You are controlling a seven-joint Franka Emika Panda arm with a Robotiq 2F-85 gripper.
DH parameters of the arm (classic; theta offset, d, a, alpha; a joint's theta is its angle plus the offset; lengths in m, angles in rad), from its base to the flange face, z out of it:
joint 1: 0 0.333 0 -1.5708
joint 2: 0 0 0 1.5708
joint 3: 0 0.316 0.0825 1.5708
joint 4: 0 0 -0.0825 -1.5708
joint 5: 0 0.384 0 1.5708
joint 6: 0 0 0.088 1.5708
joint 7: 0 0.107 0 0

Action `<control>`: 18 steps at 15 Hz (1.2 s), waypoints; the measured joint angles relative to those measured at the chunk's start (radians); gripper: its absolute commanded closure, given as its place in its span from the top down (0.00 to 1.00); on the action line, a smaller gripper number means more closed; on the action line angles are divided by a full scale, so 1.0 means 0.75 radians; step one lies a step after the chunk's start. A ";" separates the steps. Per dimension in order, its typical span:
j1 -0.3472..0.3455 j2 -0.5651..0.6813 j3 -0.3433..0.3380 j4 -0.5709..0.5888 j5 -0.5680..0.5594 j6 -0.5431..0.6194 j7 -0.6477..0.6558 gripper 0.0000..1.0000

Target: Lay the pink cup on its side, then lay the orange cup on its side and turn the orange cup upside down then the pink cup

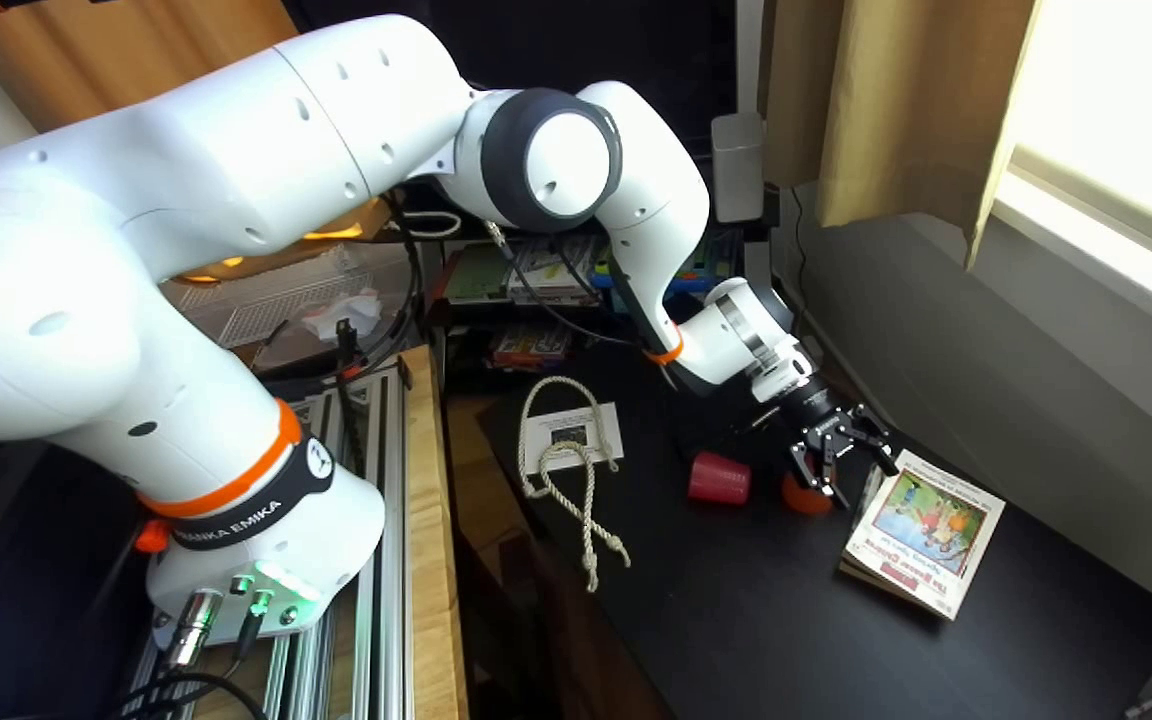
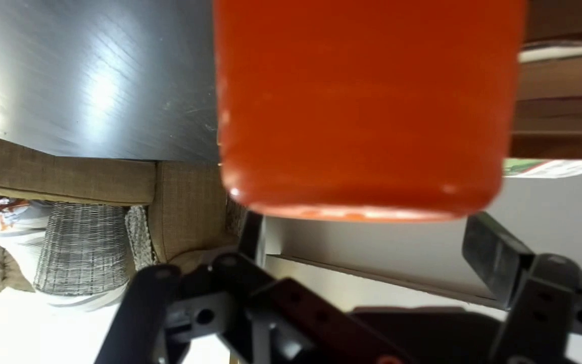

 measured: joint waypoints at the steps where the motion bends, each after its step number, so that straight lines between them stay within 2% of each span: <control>1: -0.012 0.000 0.015 0.013 0.001 0.000 -0.008 1.00; 6: -0.070 -0.024 0.073 0.061 0.090 -0.007 -0.116 1.00; 14: -0.180 -0.163 0.214 0.031 0.331 -0.119 -0.447 1.00; 18: -0.259 -0.258 0.299 -0.049 0.371 -0.032 -0.587 1.00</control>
